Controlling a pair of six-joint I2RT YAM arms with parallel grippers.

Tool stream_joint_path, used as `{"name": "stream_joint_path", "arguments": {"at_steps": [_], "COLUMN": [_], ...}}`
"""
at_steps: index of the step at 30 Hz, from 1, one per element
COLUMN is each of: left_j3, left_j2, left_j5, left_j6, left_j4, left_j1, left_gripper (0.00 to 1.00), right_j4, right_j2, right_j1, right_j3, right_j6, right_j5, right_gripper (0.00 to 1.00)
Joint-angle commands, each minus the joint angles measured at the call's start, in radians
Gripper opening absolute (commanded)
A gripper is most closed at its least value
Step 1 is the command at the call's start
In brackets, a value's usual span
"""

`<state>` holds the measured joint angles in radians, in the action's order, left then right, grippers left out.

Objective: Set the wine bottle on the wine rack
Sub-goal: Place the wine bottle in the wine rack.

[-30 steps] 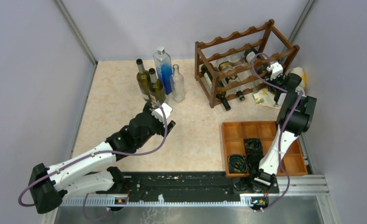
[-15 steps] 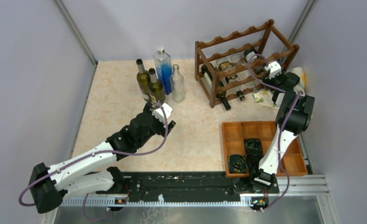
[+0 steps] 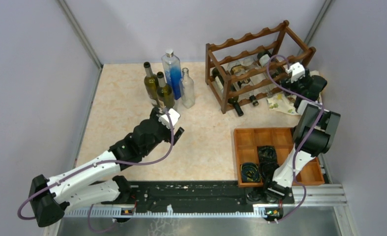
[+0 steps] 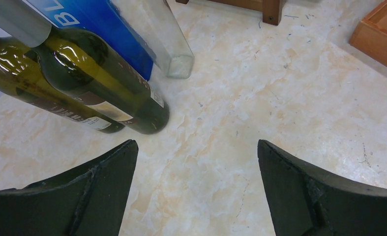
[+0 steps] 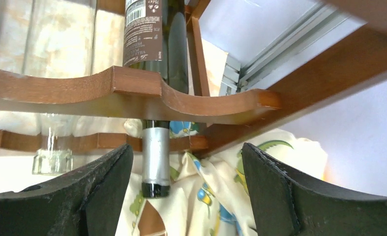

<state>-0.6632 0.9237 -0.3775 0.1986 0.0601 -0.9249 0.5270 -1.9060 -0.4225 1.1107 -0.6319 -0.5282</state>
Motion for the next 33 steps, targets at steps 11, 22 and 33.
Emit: {"name": "stream_joint_path", "arguments": {"at_steps": [11, 22, 33], "left_j3": [-0.057, 0.021, 0.288], "left_j2": [-0.123, -0.272, -0.497], "left_j5": [0.134, 0.277, 0.213], "left_j6": [-0.101, -0.454, -0.804], "left_j4": [0.01, -0.131, -0.228], "left_j1": [0.004, 0.004, 0.004], "left_gripper": [0.99, 0.99, 0.99], "right_j4": [-1.048, -1.11, -1.085], "right_j2": [0.603, 0.939, 1.055], "right_j1": [-0.107, 0.22, 0.221], "right_j3": [-0.072, -0.26, -0.397], "right_j6": [-0.176, 0.049, -0.047], "right_j5": [-0.411, -0.597, -0.485], "right_gripper": [0.81, 0.98, 0.98]}}
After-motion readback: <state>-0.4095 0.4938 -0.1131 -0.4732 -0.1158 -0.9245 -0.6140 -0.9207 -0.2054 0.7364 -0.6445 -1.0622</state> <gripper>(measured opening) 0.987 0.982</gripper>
